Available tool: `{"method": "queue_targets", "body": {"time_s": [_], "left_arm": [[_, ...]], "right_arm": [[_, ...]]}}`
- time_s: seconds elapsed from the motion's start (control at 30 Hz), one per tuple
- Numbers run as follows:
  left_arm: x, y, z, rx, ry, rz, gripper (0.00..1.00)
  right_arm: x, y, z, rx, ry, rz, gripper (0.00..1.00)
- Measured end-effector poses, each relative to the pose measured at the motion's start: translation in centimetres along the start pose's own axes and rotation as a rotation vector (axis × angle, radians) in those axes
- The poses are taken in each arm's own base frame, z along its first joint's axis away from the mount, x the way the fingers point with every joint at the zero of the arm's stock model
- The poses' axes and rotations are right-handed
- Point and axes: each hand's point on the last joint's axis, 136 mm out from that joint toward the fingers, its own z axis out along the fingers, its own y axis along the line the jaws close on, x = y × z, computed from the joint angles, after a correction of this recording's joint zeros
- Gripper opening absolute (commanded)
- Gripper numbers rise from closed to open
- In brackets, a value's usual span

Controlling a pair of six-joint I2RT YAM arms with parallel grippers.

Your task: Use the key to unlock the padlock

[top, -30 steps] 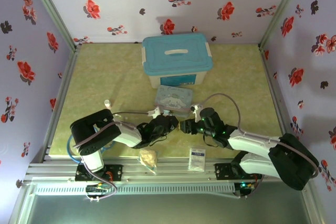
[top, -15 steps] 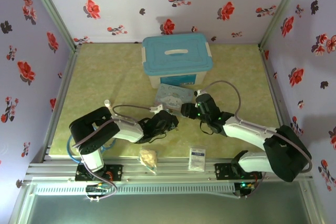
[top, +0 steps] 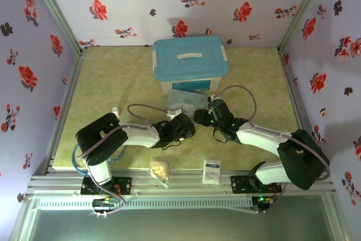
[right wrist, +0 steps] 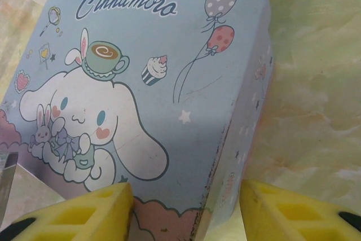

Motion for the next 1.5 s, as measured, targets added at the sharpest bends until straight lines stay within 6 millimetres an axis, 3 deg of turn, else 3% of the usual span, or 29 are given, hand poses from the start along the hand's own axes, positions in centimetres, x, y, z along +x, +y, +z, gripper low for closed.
{"method": "queue_targets", "body": {"time_s": [0.57, 0.87, 1.5], "left_arm": [[0.4, 0.7, -0.2, -0.14, 0.018, 0.109, 0.21], [0.6, 2.7, -1.6, -0.299, 0.039, 0.21, 0.22], [0.7, 3.6, -2.6, -0.629, 0.032, 0.533, 0.24]], "right_arm": [[-0.1, 0.0, 0.1, 0.0, -0.007, -0.004, 0.5], [-0.2, 0.0, 0.1, 0.003, -0.01, -0.004, 0.5], [-0.5, 0.0, 0.3, 0.005, -0.024, -0.004, 0.49]]}}
